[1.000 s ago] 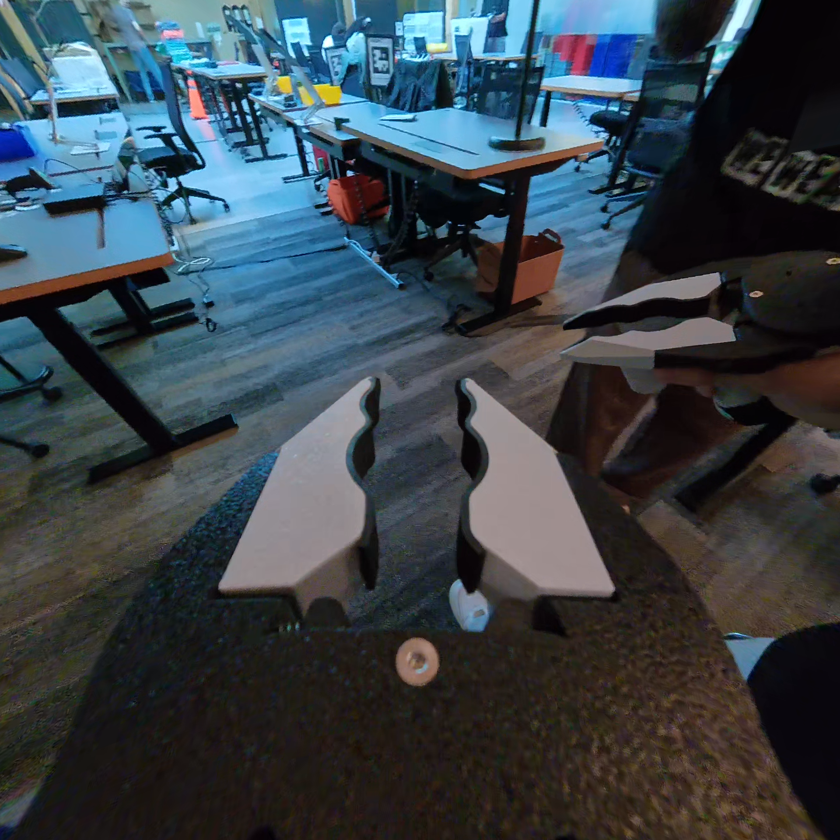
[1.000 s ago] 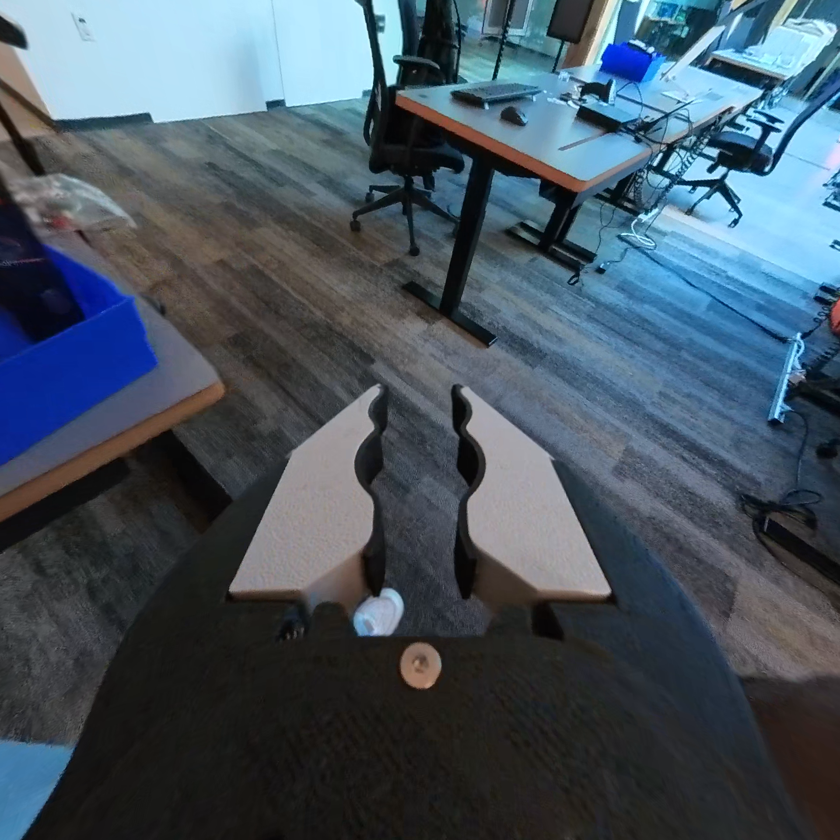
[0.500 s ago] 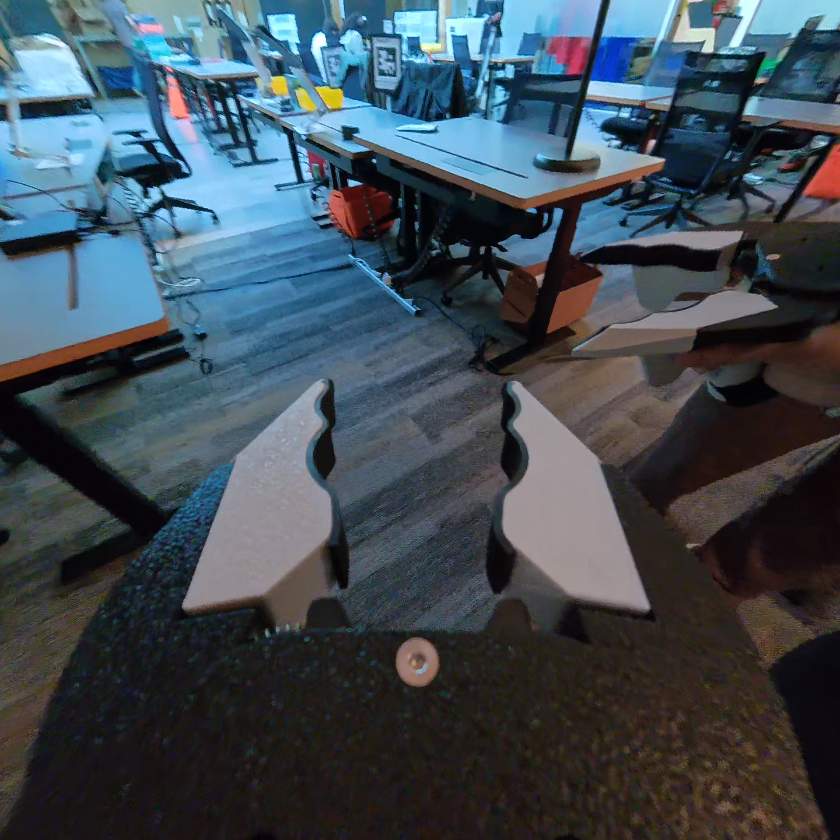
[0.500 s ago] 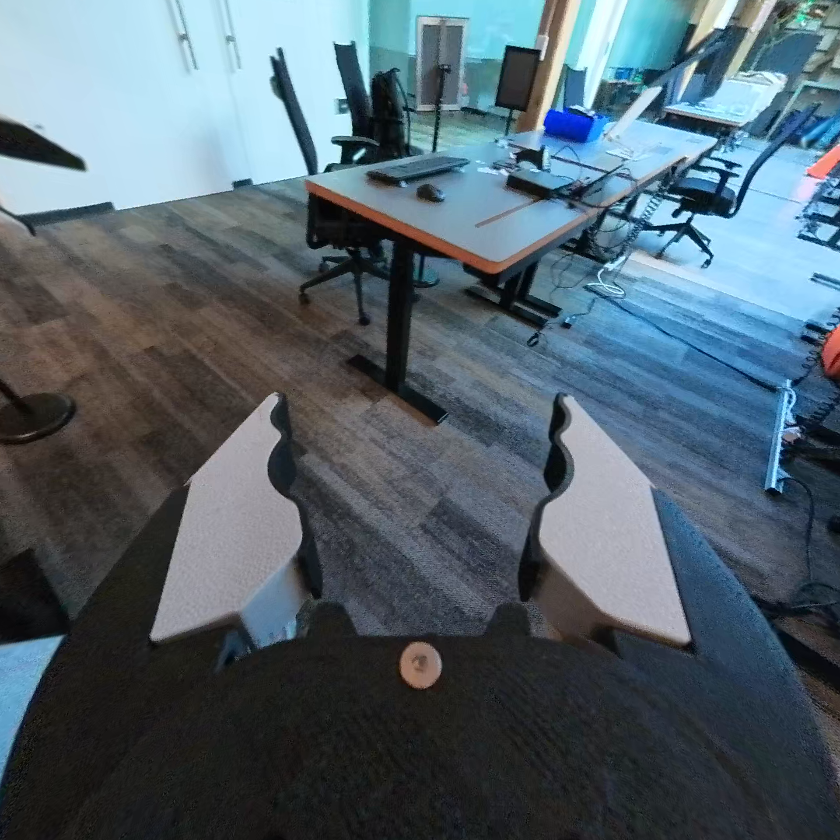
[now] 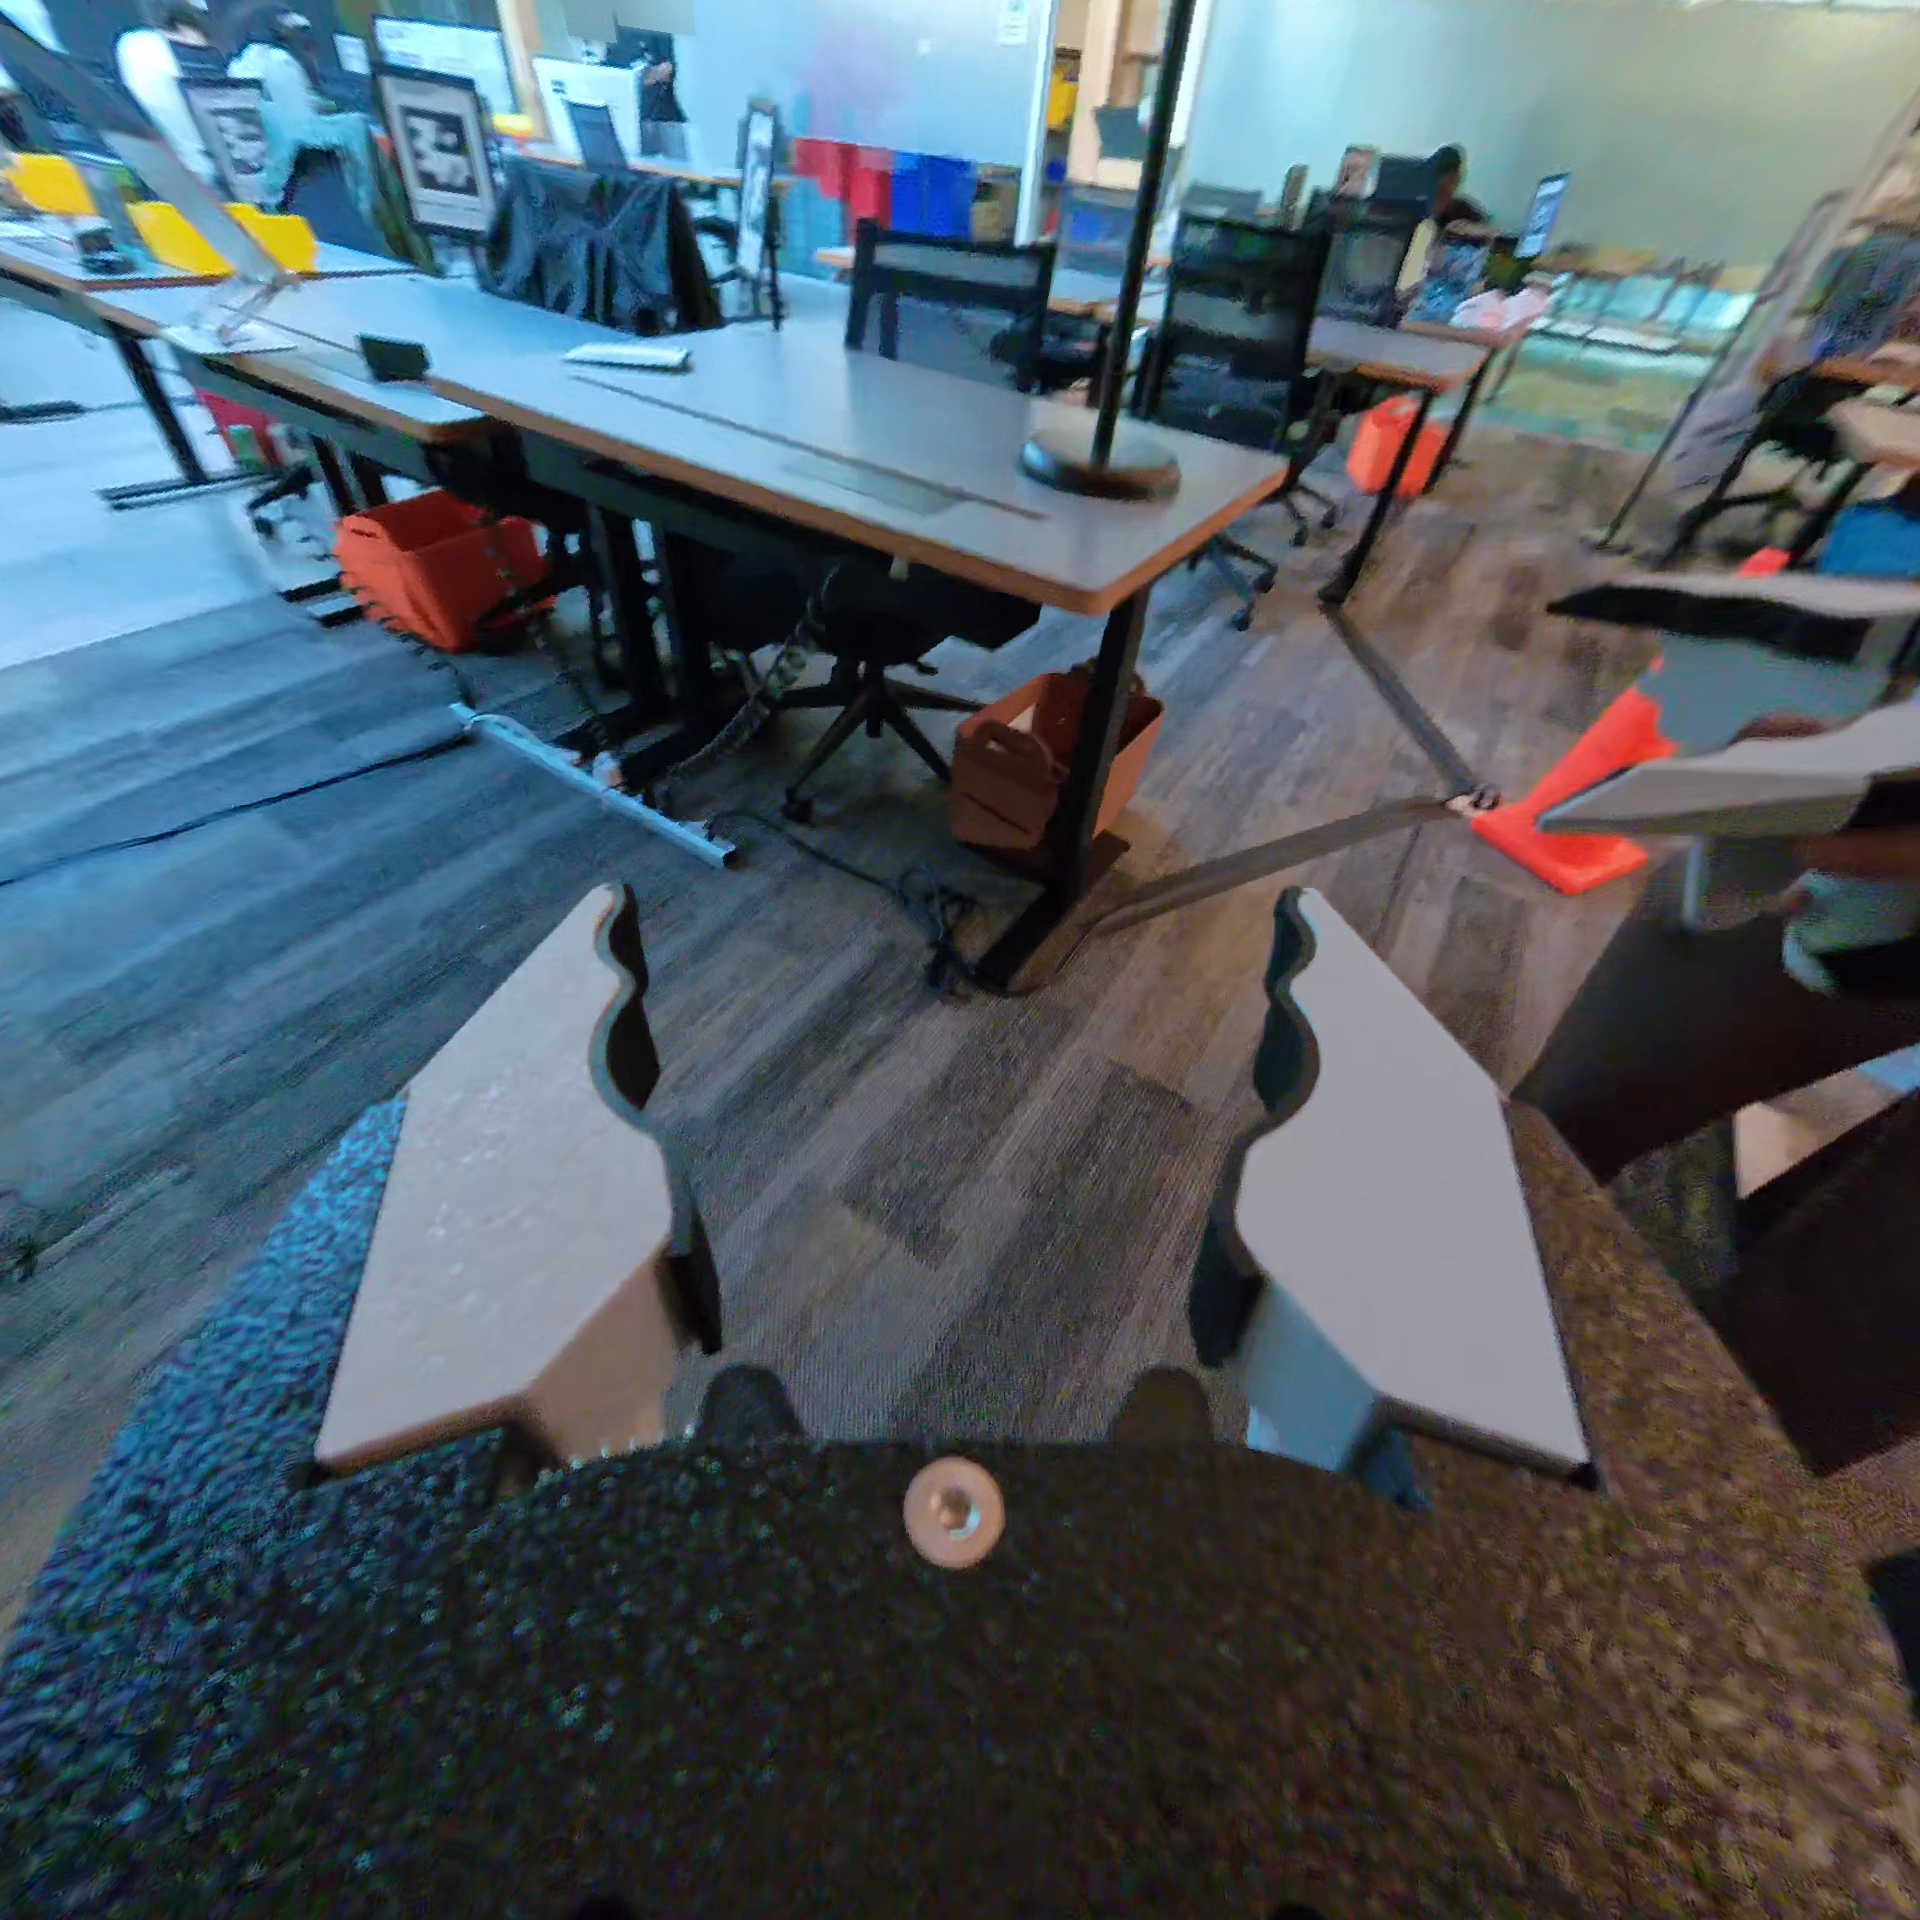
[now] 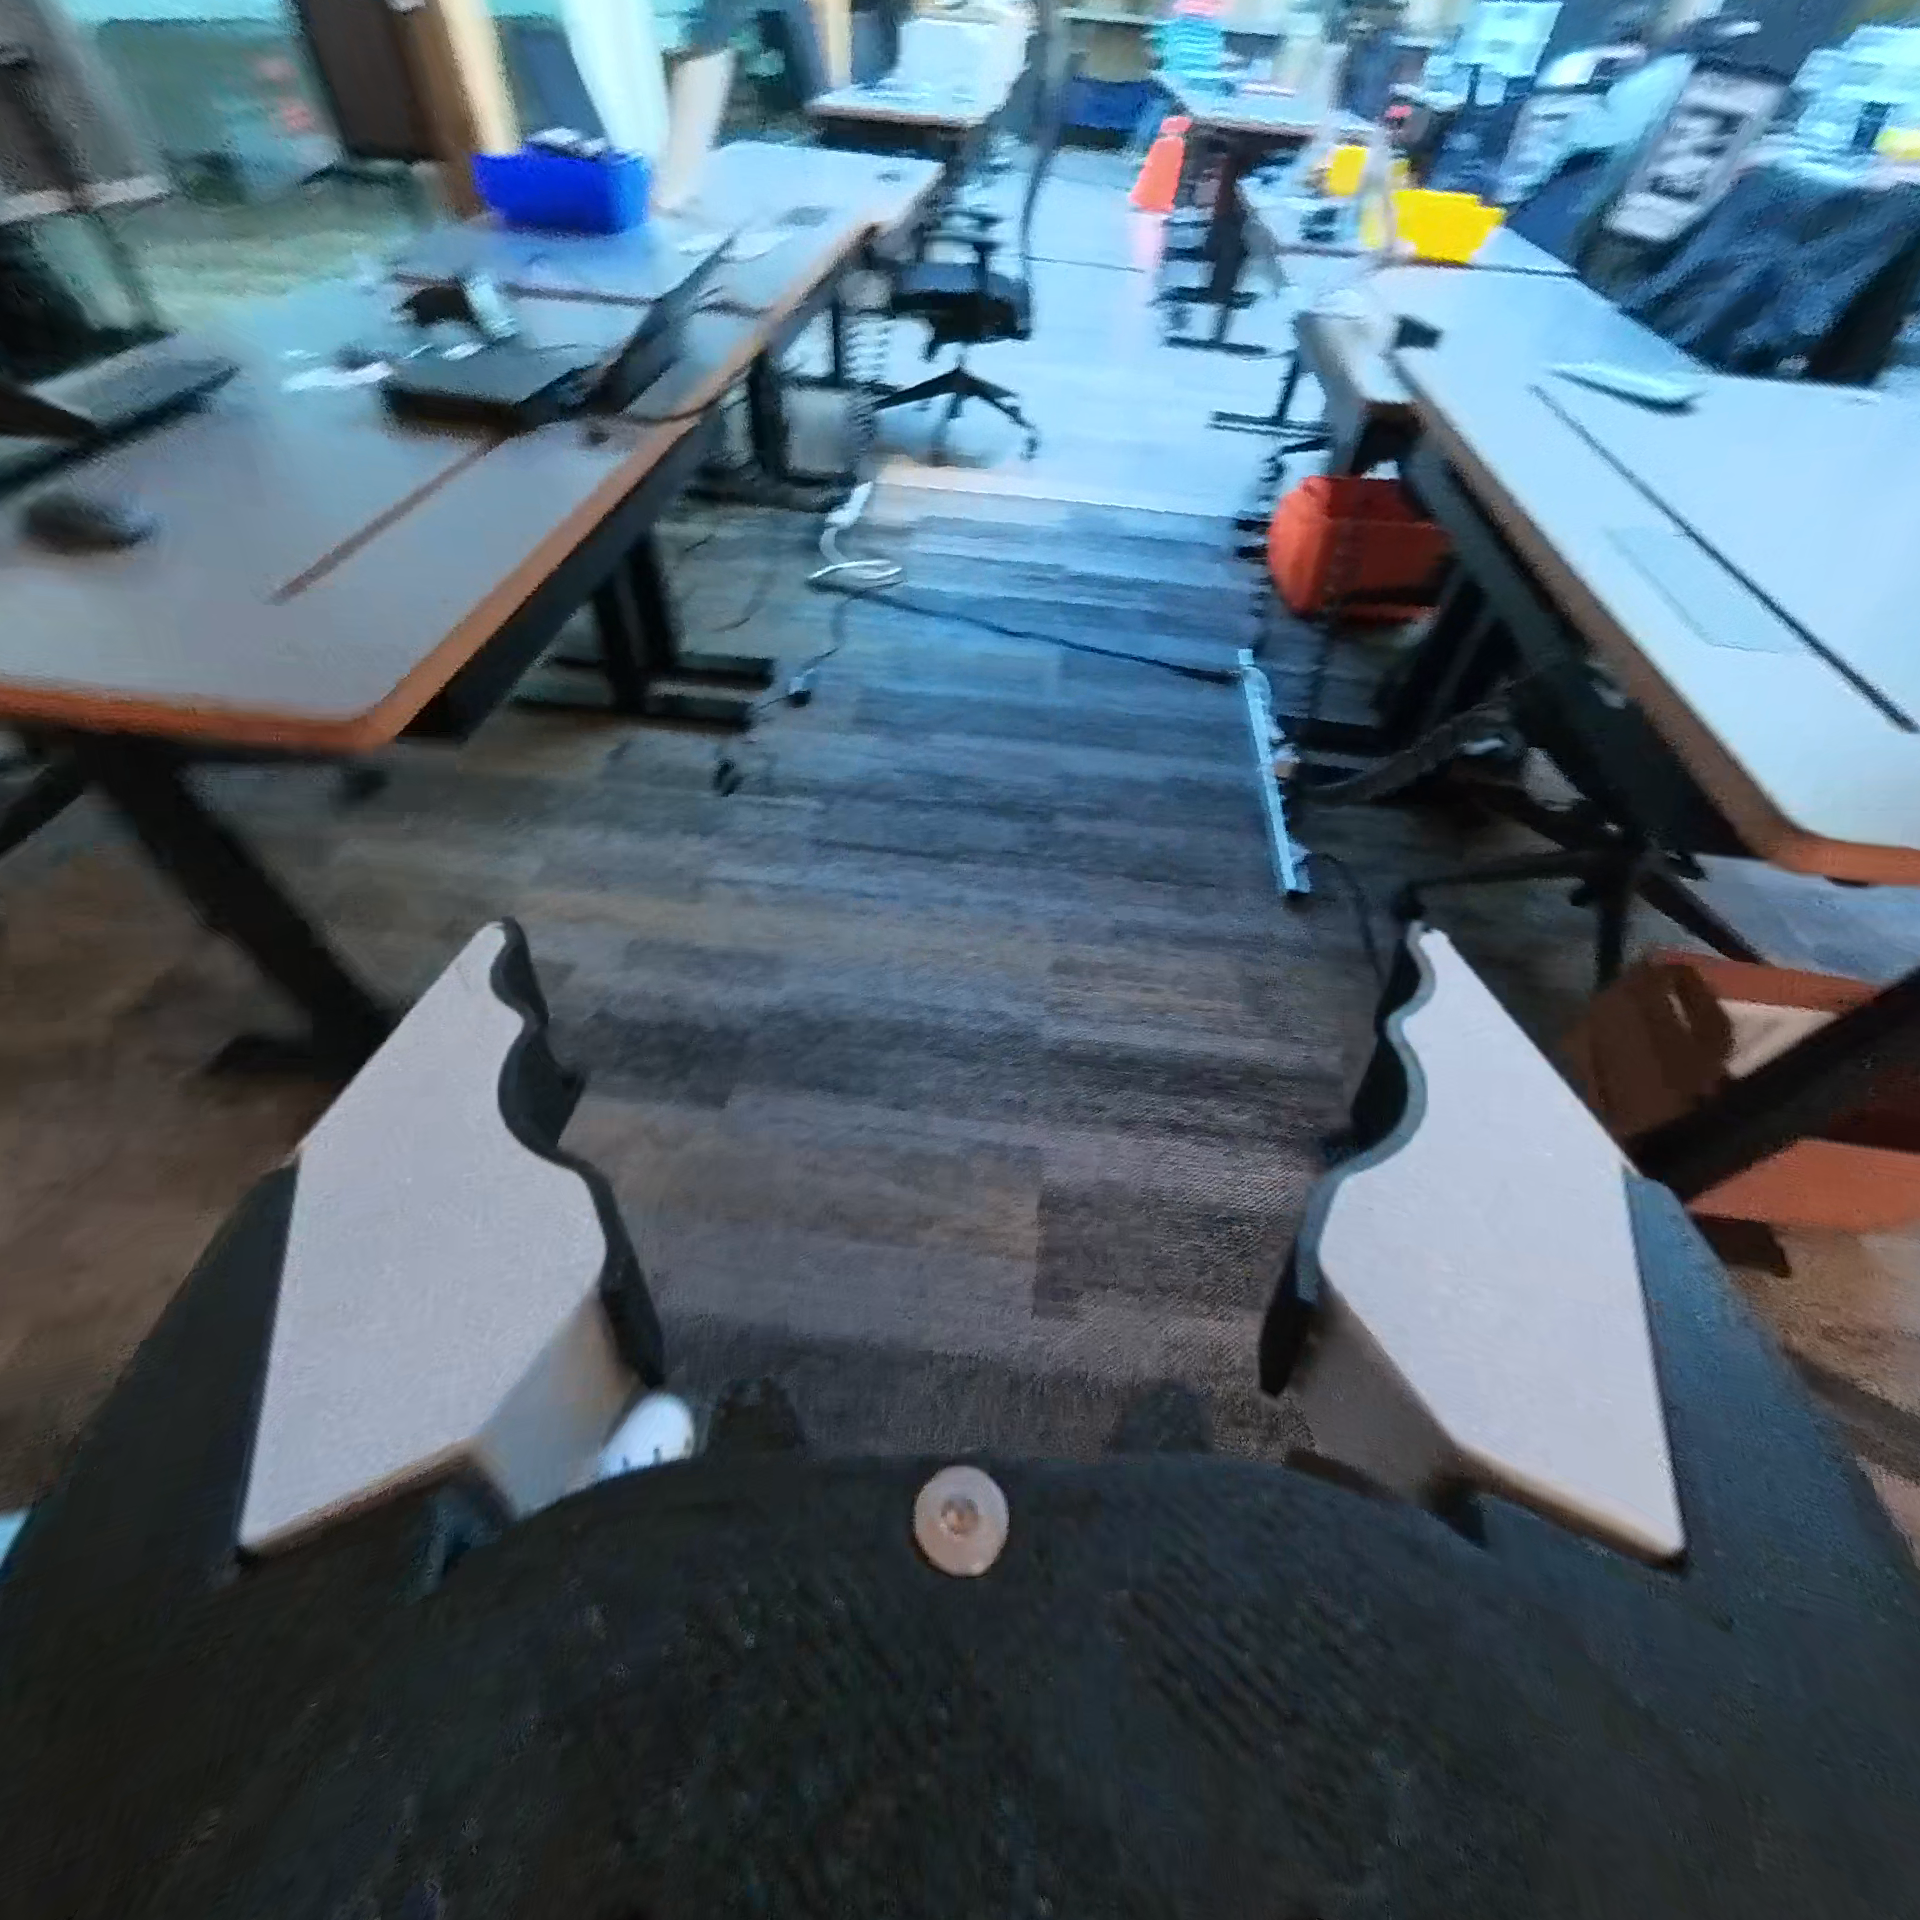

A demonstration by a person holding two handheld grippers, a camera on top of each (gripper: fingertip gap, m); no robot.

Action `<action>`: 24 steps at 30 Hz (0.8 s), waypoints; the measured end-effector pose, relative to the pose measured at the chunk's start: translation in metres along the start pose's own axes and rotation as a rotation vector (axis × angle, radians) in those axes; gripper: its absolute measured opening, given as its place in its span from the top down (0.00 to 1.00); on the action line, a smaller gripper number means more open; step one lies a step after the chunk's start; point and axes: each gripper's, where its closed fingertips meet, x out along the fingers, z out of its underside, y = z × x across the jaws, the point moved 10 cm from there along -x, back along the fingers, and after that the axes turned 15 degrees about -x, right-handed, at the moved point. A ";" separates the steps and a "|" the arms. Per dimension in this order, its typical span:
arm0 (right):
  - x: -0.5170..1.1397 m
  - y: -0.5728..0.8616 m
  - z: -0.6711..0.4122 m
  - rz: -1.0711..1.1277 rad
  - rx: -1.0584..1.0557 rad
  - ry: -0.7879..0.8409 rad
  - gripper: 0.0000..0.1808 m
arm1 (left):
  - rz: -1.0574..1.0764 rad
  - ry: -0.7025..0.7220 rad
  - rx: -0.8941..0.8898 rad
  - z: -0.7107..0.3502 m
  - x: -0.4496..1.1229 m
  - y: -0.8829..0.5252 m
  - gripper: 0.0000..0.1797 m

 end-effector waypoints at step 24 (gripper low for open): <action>0.756 0.162 -0.142 -0.184 0.012 0.098 0.20 | -0.092 -0.048 0.031 -0.287 0.431 -0.521 0.31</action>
